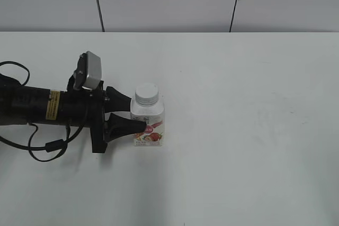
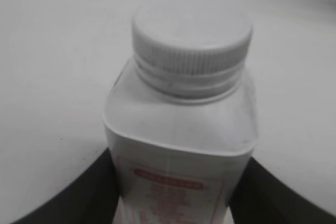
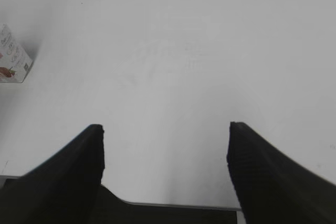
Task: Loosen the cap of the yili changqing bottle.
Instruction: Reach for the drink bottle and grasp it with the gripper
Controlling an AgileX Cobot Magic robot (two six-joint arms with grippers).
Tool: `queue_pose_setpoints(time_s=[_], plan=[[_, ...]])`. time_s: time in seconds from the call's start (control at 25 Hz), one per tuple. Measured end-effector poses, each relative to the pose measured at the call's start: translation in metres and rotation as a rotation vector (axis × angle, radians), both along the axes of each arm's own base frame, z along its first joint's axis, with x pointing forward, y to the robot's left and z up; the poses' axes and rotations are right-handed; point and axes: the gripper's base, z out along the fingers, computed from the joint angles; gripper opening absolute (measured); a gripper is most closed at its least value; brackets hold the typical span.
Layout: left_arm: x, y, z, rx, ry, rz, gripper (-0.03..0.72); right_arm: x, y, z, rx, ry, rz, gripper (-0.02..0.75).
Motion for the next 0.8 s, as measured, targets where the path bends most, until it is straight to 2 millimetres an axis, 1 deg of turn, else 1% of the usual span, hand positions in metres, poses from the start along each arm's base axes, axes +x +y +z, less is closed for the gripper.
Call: queue_pose_setpoints(time_s=[0.12,0.28,0.36,0.56,0.68,0.8], plan=[[0.0,0.0,0.0,0.0,0.001,0.0,0.384,0.012,0.0,0.01,-0.001,0.06,0.0,0.574],[0.0,0.0,-0.001,-0.002,0.002,0.0,0.384,0.041,0.0,0.03,-0.001,0.183,-0.001,0.574],[0.0,0.0,-0.001,-0.001,0.003,0.0,0.384,0.061,0.001,0.038,0.001,0.252,-0.001,0.574],[0.0,0.0,-0.001,-0.007,0.004,-0.002,0.38,0.12,0.001,0.053,0.001,0.423,-0.002,0.574],[0.0,0.0,-0.001,-0.009,0.004,-0.002,0.379,0.16,0.002,0.053,0.001,0.534,0.0,0.574],[0.0,-0.001,-0.001,-0.013,0.005,-0.004,0.379,0.19,0.003,0.051,0.003,0.624,0.001,0.563]])
